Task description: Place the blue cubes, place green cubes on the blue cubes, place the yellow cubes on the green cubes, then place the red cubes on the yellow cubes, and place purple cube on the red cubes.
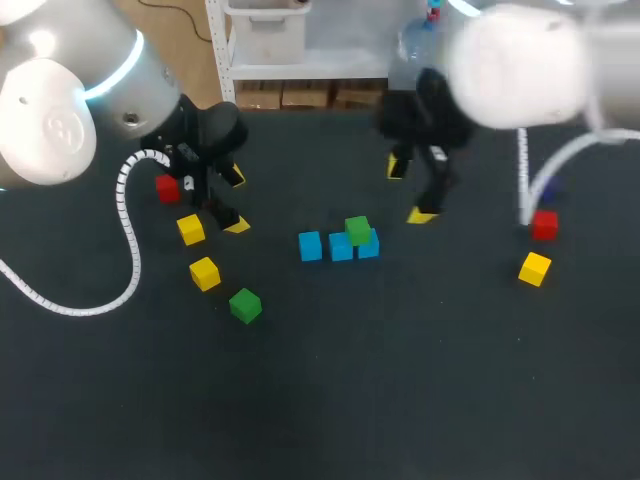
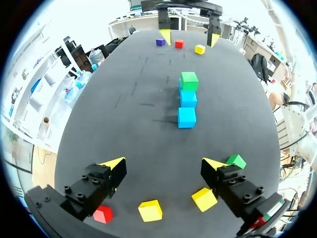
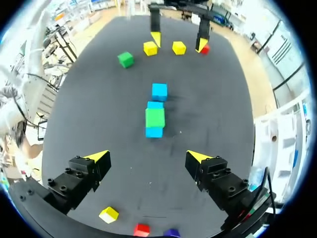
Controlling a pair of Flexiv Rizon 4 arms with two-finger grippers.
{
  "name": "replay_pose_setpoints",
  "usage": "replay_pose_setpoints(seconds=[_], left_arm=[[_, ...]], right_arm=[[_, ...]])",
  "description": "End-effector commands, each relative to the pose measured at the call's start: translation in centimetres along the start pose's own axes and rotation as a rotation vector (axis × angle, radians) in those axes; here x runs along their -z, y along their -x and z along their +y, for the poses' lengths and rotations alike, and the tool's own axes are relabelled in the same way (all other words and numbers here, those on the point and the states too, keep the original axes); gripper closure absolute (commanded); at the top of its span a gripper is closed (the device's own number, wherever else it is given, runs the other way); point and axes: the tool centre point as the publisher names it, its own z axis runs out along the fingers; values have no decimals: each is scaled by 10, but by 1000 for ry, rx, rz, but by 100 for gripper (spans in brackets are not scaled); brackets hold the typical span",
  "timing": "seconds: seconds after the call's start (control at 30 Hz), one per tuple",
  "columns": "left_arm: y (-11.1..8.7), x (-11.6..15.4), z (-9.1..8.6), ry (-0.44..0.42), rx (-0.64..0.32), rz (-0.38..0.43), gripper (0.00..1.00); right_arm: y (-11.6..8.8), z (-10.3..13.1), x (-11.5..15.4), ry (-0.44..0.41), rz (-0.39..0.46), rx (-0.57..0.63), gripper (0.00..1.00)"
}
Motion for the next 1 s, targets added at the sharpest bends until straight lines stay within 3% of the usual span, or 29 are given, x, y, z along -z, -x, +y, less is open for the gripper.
replay_pose_setpoints(seconds=[0.03,0.4,0.8,1.0], left_arm=[[-1,0,0,-1,-4,-5,0],[-1,0,0,-1,-4,-5,0],[-1,0,0,-1,-4,-5,0],[-1,0,0,-1,-4,-5,0]], right_arm=[[-31,38,6,-278,-325,40,0],[-32,31,-4,-311,-562,103,0],[-24,22,0,-256,-629,97,0],[-21,20,16,-233,-615,84,0]])
